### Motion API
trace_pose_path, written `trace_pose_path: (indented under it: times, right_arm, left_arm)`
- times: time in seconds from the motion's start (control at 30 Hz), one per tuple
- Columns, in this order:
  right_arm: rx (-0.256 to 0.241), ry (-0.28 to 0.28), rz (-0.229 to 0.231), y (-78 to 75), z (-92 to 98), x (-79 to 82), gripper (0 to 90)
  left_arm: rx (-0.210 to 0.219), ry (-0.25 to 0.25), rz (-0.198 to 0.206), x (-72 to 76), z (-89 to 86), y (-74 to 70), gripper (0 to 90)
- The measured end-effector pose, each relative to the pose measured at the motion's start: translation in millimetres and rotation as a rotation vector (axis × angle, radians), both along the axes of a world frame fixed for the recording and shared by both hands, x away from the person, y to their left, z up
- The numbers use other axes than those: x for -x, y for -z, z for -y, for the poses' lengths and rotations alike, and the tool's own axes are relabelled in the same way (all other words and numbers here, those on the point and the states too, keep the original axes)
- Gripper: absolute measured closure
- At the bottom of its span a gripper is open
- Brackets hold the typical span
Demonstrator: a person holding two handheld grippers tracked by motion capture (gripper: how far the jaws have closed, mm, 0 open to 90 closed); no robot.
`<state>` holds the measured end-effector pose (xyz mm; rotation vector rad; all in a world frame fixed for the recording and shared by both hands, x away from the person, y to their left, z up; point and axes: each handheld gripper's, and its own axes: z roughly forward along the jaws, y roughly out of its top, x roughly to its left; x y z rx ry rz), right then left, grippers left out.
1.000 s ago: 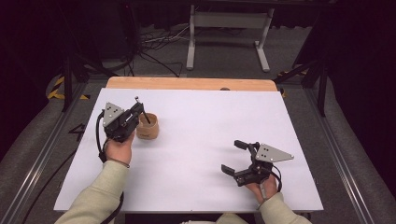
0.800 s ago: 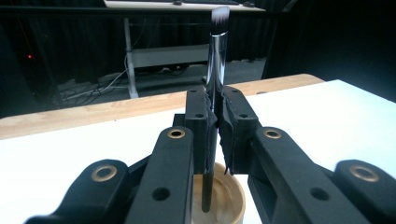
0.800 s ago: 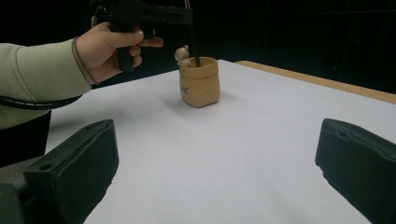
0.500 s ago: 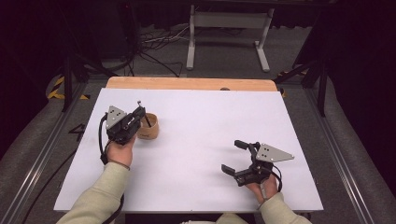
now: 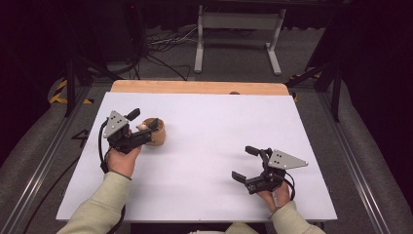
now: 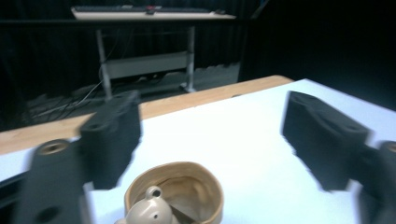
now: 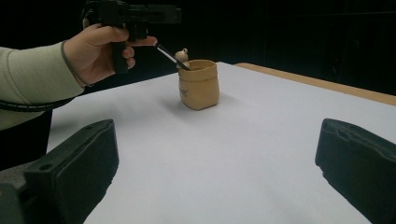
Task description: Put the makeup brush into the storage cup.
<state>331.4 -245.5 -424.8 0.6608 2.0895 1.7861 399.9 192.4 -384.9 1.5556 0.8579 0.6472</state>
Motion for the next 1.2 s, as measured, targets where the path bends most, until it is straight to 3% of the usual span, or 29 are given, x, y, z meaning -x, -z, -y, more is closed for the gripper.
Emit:
trace_pose_path:
  times: [0.2, 0.67, 0.77, 1.2]
  right_arm:
    - [-0.002, 0.005, 0.002, -0.7, 1.1, -0.3, 0.0]
    - [-0.010, 0.043, 0.016, -3.7, 13.2, -1.1, 0.0]
    - [-0.011, 0.053, 0.020, -4.4, 16.4, -0.9, 0.0]
    - [-0.004, 0.068, 0.040, -4.0, 24.5, -0.5, 0.0]
  left_arm:
    - [0.014, 0.048, 0.021, 10.7, -3.8, -6.7, 6.5]
    - [0.032, 0.184, 0.042, 41.3, -12.4, -8.3, 3.2]
    - [0.039, 0.216, 0.045, 49.5, -12.7, -5.7, 2.2]
    - [0.038, 0.262, 0.004, 65.8, -28.1, 13.3, 0.8]
